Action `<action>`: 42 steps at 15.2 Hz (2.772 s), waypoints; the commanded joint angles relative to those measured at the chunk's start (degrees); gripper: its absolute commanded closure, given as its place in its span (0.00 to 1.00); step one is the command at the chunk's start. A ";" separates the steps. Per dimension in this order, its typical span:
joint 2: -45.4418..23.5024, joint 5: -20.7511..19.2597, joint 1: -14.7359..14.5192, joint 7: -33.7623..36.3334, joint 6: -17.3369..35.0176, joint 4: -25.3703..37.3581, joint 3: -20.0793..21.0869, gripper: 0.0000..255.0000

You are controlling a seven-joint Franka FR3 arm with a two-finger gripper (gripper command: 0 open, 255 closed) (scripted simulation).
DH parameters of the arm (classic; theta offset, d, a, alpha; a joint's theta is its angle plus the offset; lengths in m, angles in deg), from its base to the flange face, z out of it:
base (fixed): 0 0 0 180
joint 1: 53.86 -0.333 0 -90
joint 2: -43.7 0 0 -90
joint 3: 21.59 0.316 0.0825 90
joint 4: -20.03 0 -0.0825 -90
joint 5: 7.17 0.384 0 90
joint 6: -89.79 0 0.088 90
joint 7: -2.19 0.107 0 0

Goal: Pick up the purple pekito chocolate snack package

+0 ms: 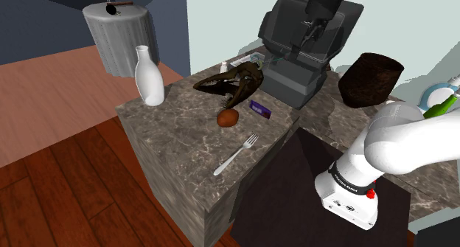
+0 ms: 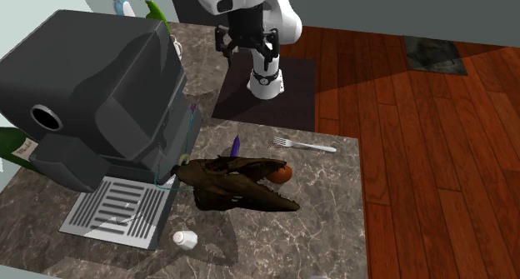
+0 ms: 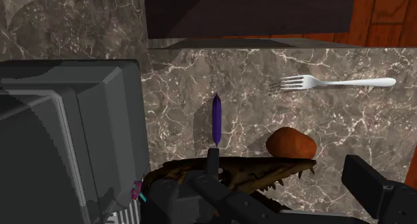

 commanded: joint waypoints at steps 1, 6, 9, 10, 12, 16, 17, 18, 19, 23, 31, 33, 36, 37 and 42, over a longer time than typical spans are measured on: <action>0.00 0.00 0.00 0.00 0.00 0.00 0.00 0.00; -2.44 -0.92 0.33 -1.33 10.75 -7.78 -0.95 0.00; -5.19 -1.45 0.57 -2.12 17.62 -11.56 -1.57 0.00; -6.33 -1.63 0.65 -2.39 19.98 -12.66 -1.79 0.00; -8.99 -1.96 0.80 -2.91 24.80 -14.61 -2.25 0.00; -15.74 -2.50 1.07 -4.00 34.79 -17.39 -3.18 0.00; -17.72 -2.60 1.11 -4.29 37.34 -17.84 -3.43 0.00; -19.81 -2.67 1.15 -4.58 39.89 -18.20 -3.68 0.00; -21.99 -2.72 1.16 -4.89 42.44 -18.44 -3.93 0.00; -31.62 -2.46 1.06 -6.34 52.46 -18.38 -4.99 0.00; -38.76 -1.40 0.61 -7.30 60.68 -19.43 -5.46 0.00; -39.26 -1.29 0.58 -7.38 61.26 -19.50 -5.48 0.00; -39.32 -1.27 0.62 -7.53 61.30 -19.49 -5.57 1.00; -39.34 -1.27 0.62 -7.54 61.30 -19.47 -5.57 1.00; -39.42 -1.24 0.61 -7.54 61.33 -19.42 -5.56 1.00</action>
